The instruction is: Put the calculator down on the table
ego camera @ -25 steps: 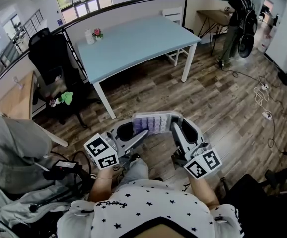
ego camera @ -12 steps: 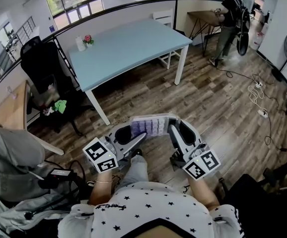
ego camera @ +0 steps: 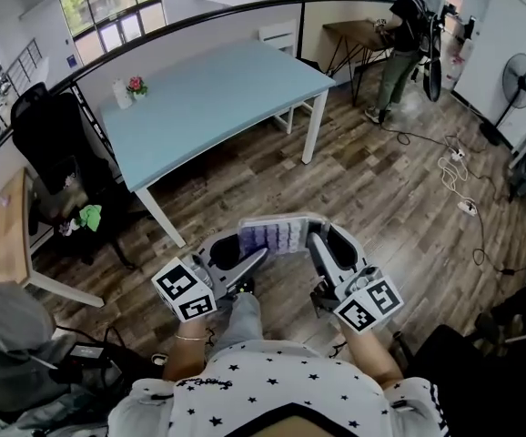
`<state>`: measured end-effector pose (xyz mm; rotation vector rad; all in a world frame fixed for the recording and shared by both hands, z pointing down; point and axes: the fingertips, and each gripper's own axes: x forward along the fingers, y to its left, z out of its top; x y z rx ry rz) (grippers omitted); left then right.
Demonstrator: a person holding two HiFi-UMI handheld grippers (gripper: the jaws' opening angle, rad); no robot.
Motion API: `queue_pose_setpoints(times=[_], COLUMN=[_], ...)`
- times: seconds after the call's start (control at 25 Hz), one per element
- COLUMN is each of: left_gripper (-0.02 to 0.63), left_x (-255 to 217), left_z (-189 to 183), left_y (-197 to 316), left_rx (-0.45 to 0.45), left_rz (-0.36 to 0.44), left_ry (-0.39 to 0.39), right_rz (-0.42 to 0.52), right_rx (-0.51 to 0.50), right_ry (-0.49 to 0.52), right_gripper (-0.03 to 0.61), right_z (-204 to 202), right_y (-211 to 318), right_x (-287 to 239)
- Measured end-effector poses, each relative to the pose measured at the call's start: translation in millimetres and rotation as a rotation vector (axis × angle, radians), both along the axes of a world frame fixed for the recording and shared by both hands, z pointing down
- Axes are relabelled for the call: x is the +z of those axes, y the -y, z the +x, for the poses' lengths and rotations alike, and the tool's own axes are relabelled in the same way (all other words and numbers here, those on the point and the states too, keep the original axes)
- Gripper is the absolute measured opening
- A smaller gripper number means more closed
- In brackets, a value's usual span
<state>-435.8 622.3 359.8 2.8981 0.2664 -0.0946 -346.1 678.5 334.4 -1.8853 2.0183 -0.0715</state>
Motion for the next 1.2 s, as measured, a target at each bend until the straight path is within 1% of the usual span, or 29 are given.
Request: queue_pose_setpoints(times=[0.44,0.64,0.8,1.04,1.2], left_gripper=[0.175,0.175,0.175,0.175,0.175], left_x=[14.8,9.2,3.8,-1.0,-4.2], left_z=[43.2,65.1,82.2,103.0,112.0], left_y=[66.7,101.3,134.2,185.7,218.2], left_rx=[0.023,0.045,0.071,0.109,0.118], left_rz=[-0.041,-0.031,-0.036,-0.038,-0.043], left_ry=[0.01,0.017,0.009,0.002,-0.006], right_rz=[-0.038,-0.043,-0.047,-0.058,-0.063], right_rx=[0.037,0.055,0.08,0.12,0.131], right_ry=[0.016,0.031,0.025,0.026,0.017], right_gripper=[0.1,0.1,0.1,0.101,0.101], right_z=[42.3,63.0,78.2,97.2,105.3], right_y=[65.7,98.4,129.6,178.1,210.3], right_x=[14.7,10.8,4.2,-0.1,-5.1])
